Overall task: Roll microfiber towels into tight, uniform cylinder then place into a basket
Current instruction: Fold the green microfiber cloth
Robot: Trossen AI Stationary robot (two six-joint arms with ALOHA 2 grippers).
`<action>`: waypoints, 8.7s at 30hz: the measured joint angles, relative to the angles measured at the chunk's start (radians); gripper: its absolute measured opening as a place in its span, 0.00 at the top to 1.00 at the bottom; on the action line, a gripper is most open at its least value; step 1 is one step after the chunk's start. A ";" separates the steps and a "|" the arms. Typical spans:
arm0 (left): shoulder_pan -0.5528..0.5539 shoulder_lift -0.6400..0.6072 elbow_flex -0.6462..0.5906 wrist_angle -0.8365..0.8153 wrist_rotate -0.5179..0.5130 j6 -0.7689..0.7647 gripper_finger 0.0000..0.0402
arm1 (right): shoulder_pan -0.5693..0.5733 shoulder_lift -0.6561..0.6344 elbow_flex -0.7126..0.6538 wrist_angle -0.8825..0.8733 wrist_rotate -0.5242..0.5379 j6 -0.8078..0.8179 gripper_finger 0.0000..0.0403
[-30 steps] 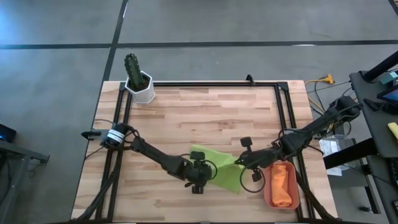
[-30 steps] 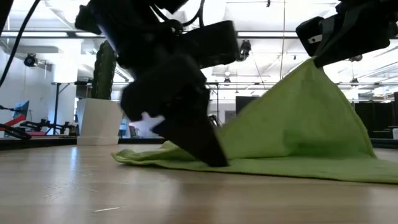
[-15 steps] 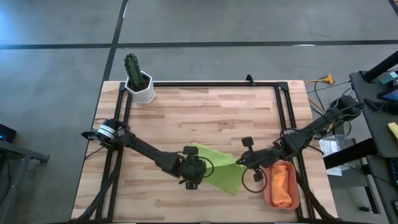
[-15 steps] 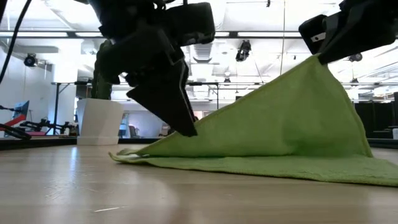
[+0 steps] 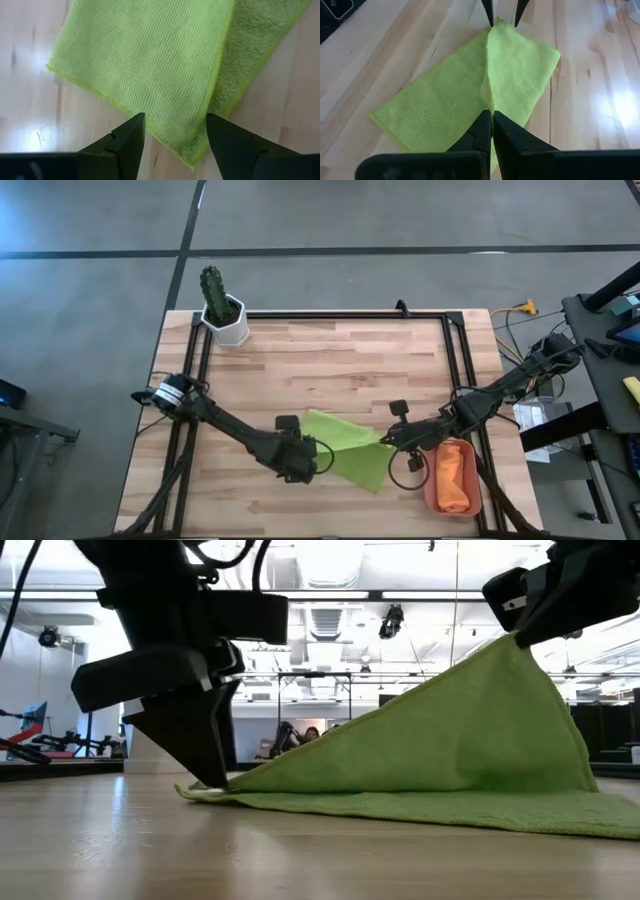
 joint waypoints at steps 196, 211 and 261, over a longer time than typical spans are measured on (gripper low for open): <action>-0.008 -0.115 -0.151 0.086 -0.165 -0.002 1.00 | 0.128 0.526 0.040 0.586 -0.329 -0.053 0.85; -0.010 -0.117 -0.150 0.107 -0.180 0.001 0.79 | 0.126 0.499 0.039 0.431 -0.238 -0.048 0.60; 0.030 0.214 -0.059 1.290 0.067 0.421 0.55 | 0.151 0.192 -0.059 0.152 -0.085 -0.243 0.98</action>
